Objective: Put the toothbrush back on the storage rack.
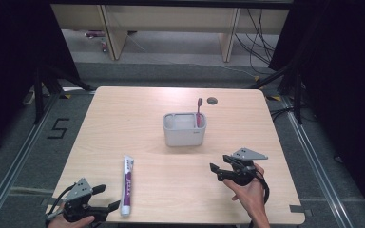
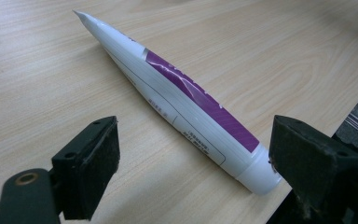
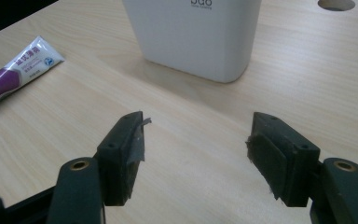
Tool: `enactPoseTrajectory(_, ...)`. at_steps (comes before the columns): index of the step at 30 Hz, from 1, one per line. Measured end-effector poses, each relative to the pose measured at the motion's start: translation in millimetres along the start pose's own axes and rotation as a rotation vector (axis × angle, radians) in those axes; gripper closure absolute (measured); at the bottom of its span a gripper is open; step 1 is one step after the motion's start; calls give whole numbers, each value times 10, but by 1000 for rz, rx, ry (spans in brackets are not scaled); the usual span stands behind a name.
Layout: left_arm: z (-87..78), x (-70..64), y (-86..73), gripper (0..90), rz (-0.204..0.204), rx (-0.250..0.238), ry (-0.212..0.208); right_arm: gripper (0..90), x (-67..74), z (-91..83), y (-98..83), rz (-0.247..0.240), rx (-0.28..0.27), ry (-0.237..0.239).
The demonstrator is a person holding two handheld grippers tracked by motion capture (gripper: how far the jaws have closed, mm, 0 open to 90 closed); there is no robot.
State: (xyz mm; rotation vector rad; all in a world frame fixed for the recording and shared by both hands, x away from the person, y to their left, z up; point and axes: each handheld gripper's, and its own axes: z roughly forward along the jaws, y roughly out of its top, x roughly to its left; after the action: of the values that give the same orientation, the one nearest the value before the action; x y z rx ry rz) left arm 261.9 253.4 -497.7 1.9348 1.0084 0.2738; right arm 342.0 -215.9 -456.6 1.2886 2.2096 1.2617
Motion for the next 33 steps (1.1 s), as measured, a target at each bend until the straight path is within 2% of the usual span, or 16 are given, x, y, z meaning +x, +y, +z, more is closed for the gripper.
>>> enactPoseTrajectory(3, -18, -3, -2, 160, 4, 5, 9, 359, -20, -5, -46, -30, -12, 9)
enactPoseTrajectory(6, -20, -4, -7, 160, -2, -1, 8, 358, -15, -9, -96, -47, -2, -12)
enactPoseTrajectory(8, -24, 0, -8, 159, -1, 2, 5, 357, 22, 2, -138, -15, 6, 8)
enactPoseTrajectory(9, -24, 0, -9, 159, -2, -1, 5, 357, 9, 0, -151, -50, 10, -1)
enactPoseTrajectory(12, -24, 6, -10, 159, -3, -3, 5, 355, 57, 9, -202, -33, 32, 23)
enactPoseTrajectory(14, -13, -6, -10, 159, -10, -18, 14, 354, 66, 6, -227, -66, 31, 14)
enactPoseTrajectory(16, -21, -6, 3, 159, -4, 1, 9, 354, 97, 6, -264, -42, 37, 32)
enactPoseTrajectory(18, -19, -4, 8, 160, 4, 3, 10, 354, 96, 7, -290, -73, 37, 35)
enactPoseTrajectory(22, -13, -8, 14, 160, -3, 5, 11, 354, 137, -16, -364, -56, 70, 14)
enactPoseTrajectory(23, -12, -5, 14, 160, -5, 5, 8, 352, 123, -9, -373, -83, 65, 12)
enactPoseTrajectory(25, -2, 2, 9, 159, -7, 0, 4, 338, 138, -16, -400, -76, 75, 25)
enactPoseTrajectory(26, -2, 4, 8, 160, -7, 4, 4, 335, 169, -27, -414, -43, 91, 26)
enactPoseTrajectory(27, 0, 6, 7, 160, -6, 5, 3, 335, 149, -24, -420, -78, 81, 24)
enactPoseTrajectory(28, -2, 7, 8, 159, -6, 10, 6, 335, 139, -39, -424, -87, 91, 26)
enactPoseTrajectory(32, 6, 7, 7, 159, -16, -4, 17, 329, 154, -78, -485, -37, 81, 30)
enactPoseTrajectory(33, 9, 14, 2, 159, -10, -5, 19, 328, 145, -98, -492, -61, 86, 16)
